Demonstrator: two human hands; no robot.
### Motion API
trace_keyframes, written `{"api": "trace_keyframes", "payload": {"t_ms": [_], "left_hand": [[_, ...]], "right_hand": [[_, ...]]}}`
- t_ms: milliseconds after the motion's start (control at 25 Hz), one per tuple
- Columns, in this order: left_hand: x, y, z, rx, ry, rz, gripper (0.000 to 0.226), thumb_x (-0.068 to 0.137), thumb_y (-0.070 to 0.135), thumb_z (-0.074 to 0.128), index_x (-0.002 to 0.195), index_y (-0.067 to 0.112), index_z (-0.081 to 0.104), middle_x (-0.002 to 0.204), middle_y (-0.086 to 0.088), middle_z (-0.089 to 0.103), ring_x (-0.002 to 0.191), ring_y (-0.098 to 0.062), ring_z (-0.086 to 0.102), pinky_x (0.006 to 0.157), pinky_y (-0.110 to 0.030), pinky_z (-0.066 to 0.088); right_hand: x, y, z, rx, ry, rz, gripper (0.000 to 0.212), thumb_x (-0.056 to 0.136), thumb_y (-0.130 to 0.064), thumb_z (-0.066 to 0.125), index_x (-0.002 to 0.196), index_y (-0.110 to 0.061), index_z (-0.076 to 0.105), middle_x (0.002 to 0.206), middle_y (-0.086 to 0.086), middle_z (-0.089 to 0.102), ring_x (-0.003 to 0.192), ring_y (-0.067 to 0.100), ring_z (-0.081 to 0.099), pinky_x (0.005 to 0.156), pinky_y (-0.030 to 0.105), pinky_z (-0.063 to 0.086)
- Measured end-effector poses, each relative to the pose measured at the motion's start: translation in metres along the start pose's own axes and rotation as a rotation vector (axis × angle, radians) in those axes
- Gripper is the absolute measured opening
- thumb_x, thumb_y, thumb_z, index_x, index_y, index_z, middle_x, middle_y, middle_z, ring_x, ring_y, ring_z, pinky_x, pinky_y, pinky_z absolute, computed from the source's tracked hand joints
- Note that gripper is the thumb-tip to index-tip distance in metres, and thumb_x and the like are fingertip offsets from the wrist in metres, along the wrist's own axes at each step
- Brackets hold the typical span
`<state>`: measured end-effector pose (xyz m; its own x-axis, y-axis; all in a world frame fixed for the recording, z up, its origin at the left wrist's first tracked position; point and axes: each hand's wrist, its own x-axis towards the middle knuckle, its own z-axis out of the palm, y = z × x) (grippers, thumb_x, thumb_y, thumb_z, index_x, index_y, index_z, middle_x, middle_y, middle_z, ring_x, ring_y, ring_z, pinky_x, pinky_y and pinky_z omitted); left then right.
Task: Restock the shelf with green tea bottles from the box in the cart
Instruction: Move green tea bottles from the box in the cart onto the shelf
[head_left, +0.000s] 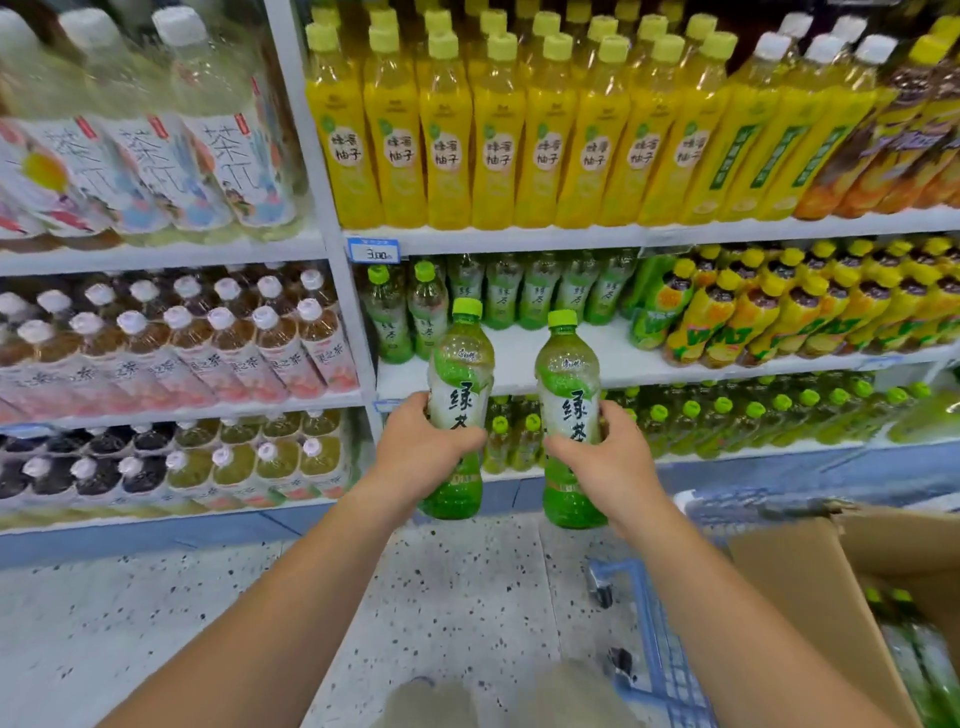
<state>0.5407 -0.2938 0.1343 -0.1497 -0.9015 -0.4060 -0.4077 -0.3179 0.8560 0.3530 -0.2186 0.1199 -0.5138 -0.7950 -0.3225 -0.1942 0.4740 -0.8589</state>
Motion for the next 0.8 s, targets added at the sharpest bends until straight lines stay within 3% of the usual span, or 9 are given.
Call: {"api": "trace_keyframes", "payload": {"t_ms": [200,400,560,800], "left_hand": [[0.078,-0.020,0.017,-0.019,0.100,0.152,0.041,0.073,0.019,0.084,0.102,0.031,0.057,0.097,0.007,0.072,0.085,-0.010,0.070,0.077,-0.039,0.062],[0.158,-0.047,0.047,-0.072,0.186,0.352,0.040,0.074,0.017,0.084,0.105,0.032,0.063,0.093,0.014,0.073,0.079,0.004,0.069,0.067,-0.018,0.056],[0.222,-0.069,0.062,-0.105,0.271,0.505,0.034,0.073,0.018,0.084,0.098,0.033,0.067,0.099,0.005,0.074,0.082,-0.006,0.072,0.070,-0.030,0.062],[0.276,-0.102,0.087,-0.140,0.324,0.658,0.035,0.071,0.026,0.085,0.100,0.033,0.068,0.103,0.003,0.072,0.084,-0.006,0.072,0.072,-0.033,0.063]], "right_hand": [[0.074,0.017,0.033,0.019,0.015,-0.144,0.038,0.078,-0.023,0.082,0.109,-0.032,0.061,0.094,-0.012,0.071,0.081,0.004,0.067,0.067,0.029,0.054],[0.172,0.043,0.068,0.064,0.083,-0.316,0.040,0.079,-0.026,0.083,0.112,-0.031,0.061,0.096,-0.013,0.072,0.081,0.001,0.068,0.069,0.027,0.055],[0.239,0.060,0.091,0.110,0.131,-0.452,0.042,0.079,-0.025,0.083,0.114,-0.030,0.061,0.096,-0.013,0.072,0.084,0.005,0.070,0.077,0.034,0.059],[0.288,0.092,0.118,0.115,0.183,-0.632,0.036,0.081,-0.025,0.083,0.107,-0.027,0.059,0.090,-0.011,0.070,0.075,-0.004,0.066,0.065,0.018,0.050]]}}
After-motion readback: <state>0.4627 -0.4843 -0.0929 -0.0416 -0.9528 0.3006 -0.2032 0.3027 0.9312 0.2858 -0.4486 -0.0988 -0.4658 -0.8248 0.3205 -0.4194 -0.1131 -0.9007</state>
